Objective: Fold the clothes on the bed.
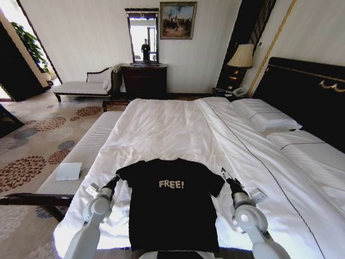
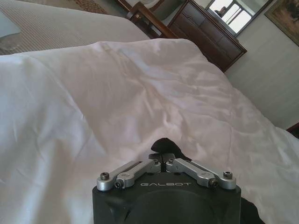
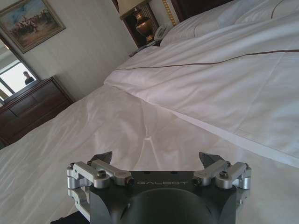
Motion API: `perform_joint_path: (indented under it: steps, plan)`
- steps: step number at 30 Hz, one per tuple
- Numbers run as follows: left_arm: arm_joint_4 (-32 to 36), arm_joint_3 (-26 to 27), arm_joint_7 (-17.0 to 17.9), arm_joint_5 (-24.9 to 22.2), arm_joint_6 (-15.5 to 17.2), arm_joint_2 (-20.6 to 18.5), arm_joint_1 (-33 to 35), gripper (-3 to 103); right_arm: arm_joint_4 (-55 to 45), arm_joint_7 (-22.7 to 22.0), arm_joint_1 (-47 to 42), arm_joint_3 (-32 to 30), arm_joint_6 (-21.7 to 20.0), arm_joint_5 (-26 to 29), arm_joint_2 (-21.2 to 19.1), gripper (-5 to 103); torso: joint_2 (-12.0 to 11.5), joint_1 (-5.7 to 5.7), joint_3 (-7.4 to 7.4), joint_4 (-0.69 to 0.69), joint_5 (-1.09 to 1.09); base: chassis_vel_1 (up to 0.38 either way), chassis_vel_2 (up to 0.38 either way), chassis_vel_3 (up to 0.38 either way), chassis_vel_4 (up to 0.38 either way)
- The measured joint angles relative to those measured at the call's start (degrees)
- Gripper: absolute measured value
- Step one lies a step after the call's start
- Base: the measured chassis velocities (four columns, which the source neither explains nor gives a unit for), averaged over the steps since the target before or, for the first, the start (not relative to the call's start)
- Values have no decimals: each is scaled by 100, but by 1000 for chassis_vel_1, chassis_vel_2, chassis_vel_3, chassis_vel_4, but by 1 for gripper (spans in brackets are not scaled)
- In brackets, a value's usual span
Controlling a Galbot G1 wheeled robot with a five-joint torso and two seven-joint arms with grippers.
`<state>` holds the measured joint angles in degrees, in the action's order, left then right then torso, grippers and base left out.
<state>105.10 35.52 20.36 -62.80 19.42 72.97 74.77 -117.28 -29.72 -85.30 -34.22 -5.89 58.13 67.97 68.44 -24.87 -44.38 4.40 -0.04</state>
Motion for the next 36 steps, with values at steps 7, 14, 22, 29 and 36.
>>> perform_joint_path:
  steps: [7,14,22,29,36]
  plan:
    - [-104,-15,124,-8,203,-157,-223,0,0,-1,16,10,-7,5,-20,100,0,0,0,0,0,0,0,0,0]
    - [-279,-86,155,91,353,-250,-314,0,-16,0,-35,-10,-7,4,0,100,0,0,0,0,0,0,0,0,0]
    - [-779,16,138,363,73,-112,-318,16,-78,1,-100,-20,-2,-21,39,100,0,0,0,0,-1,0,0,0,0]
    - [-67,488,-458,237,-625,-84,363,42,-133,3,-174,-48,12,-46,73,100,0,0,1,1,3,0,0,0,0]
    - [617,183,-758,375,-578,69,1101,64,-148,6,-175,-38,20,-82,150,100,1,1,1,0,1,0,0,0,0]
